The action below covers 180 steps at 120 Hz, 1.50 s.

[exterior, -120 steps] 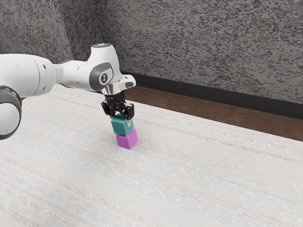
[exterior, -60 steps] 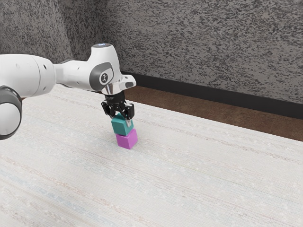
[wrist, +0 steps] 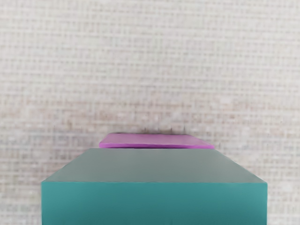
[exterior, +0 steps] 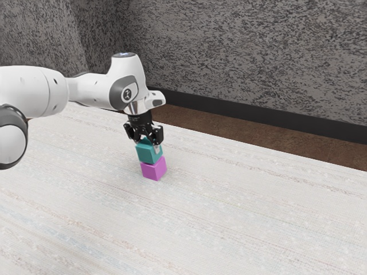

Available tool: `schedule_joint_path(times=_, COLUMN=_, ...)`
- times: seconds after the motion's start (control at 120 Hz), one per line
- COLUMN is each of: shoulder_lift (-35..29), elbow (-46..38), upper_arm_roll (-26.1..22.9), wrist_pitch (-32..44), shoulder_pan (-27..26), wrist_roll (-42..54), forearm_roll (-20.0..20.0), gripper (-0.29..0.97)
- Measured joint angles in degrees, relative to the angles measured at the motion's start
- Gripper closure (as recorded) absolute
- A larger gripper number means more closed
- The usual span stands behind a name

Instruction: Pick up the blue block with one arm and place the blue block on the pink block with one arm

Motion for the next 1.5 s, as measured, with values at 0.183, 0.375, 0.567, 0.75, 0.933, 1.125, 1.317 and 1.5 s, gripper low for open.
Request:
schedule_joint_path(times=0.183, shoulder_lift=0.08, elbow=0.07, upper_arm_roll=-0.01, wrist_pitch=-0.01, shoulder_pan=0.0, wrist_roll=0.3, forearm_roll=0.0, gripper=0.33)
schedule_joint_path(times=0.375, shoulder_lift=0.06, elbow=0.08, upper_arm_roll=-0.01, wrist_pitch=-0.01, shoulder_pan=-0.03, wrist_roll=0.53, forearm_roll=0.0, gripper=0.33)
schedule_joint_path(times=0.567, shoulder_lift=-0.1, elbow=-0.14, upper_arm_roll=-0.01, wrist_pitch=-0.03, shoulder_pan=-0.03, wrist_roll=0.69, forearm_roll=0.0, gripper=0.33)
schedule_joint_path(times=0.75, shoulder_lift=-0.25, elbow=-0.41, upper_arm_roll=-0.01, wrist_pitch=-0.03, shoulder_pan=-0.03, wrist_roll=0.83, forearm_roll=-0.18, gripper=0.3)
schedule_joint_path(times=0.933, shoulder_lift=-0.19, elbow=-0.52, upper_arm_roll=0.01, wrist_pitch=-0.09, shoulder_pan=-0.15, wrist_roll=1.16, forearm_roll=-0.55, gripper=0.14)
schedule_joint_path(times=1.125, shoulder_lift=-0.34, elbow=-0.52, upper_arm_roll=0.01, wrist_pitch=-0.13, shoulder_pan=-0.22, wrist_roll=1.42, forearm_roll=-0.53, gripper=0.06)
schedule_joint_path(times=1.317, shoulder_lift=-3.8, elbow=-0.46, upper_arm_roll=0.06, wrist_pitch=-1.83, shoulder_pan=-0.21, wrist_roll=1.68, forearm_roll=-0.7, gripper=0.02)
schedule_joint_path(times=1.5, shoulder_lift=-15.5, elbow=2.53, upper_arm_roll=0.6, wrist_pitch=-12.08, shoulder_pan=0.23, wrist_roll=2.01, forearm_roll=-0.63, gripper=0.01)
